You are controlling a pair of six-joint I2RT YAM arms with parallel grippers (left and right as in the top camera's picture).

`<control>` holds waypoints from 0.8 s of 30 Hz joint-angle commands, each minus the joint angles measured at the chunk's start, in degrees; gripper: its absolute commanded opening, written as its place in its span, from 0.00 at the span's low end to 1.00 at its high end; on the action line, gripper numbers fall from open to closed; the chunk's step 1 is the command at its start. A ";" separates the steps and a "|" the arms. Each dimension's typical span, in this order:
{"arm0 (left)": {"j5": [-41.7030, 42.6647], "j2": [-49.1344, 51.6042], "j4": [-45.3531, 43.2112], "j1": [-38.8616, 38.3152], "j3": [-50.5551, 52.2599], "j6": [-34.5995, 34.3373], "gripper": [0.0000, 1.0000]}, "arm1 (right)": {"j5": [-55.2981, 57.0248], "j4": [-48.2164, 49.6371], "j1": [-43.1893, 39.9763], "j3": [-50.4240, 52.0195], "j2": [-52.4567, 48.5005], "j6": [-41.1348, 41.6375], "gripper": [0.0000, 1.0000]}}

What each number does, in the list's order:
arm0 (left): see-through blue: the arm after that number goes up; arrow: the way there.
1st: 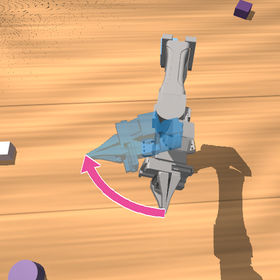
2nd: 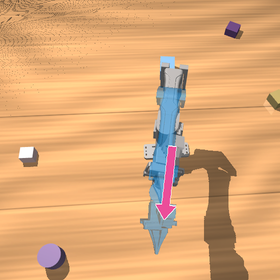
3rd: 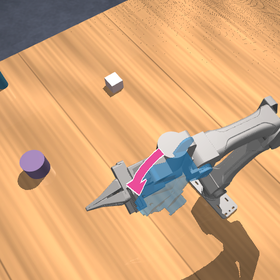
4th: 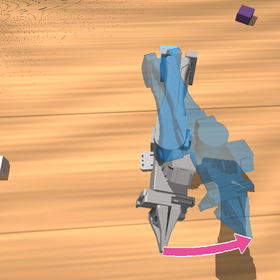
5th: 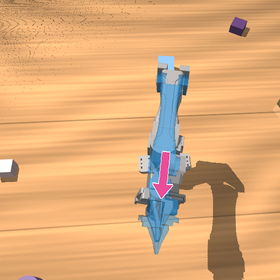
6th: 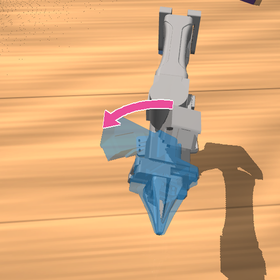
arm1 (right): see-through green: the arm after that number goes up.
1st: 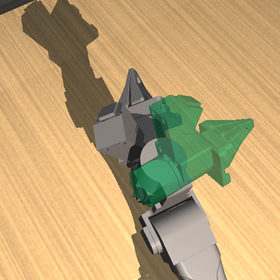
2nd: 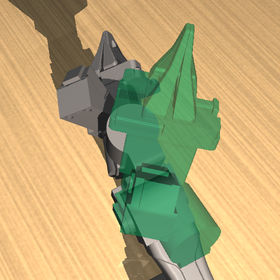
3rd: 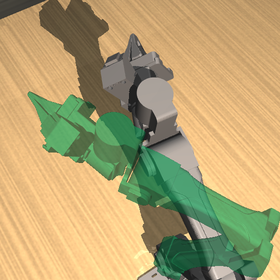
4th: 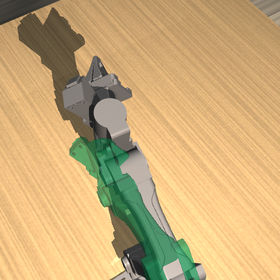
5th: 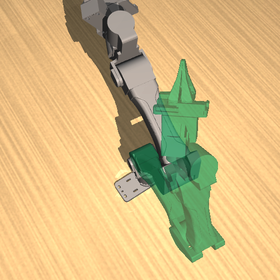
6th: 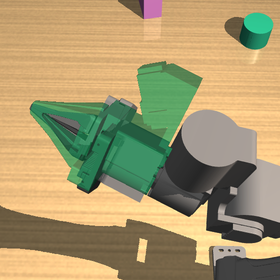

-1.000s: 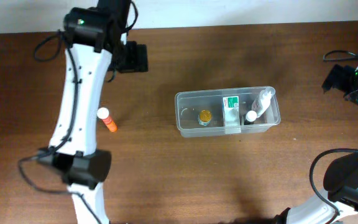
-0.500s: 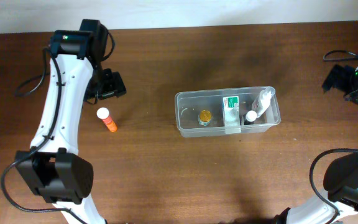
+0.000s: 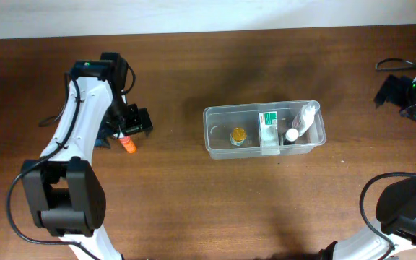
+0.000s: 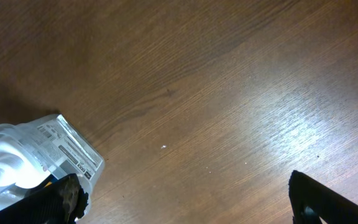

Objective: Pack container
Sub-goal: 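Move the left gripper to the orange-white tube, then close the left gripper on the orange tube and lift it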

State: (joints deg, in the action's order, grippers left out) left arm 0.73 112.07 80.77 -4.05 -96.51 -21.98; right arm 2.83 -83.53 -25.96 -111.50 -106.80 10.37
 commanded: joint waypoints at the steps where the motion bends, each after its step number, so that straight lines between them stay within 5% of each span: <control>1: 1.20 -1.07 -2.32 0.22 0.92 1.09 0.99 | 0.68 0.00 -0.37 -0.07 0.28 0.24 0.98; 24: -1.57 0.44 -7.32 0.48 4.26 3.65 0.91 | 0.68 0.00 -0.37 -0.07 0.28 0.24 0.98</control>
State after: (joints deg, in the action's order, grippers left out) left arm 0.21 112.07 74.28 -4.03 -92.47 -19.03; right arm 2.81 -83.53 -25.96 -111.50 -106.80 10.33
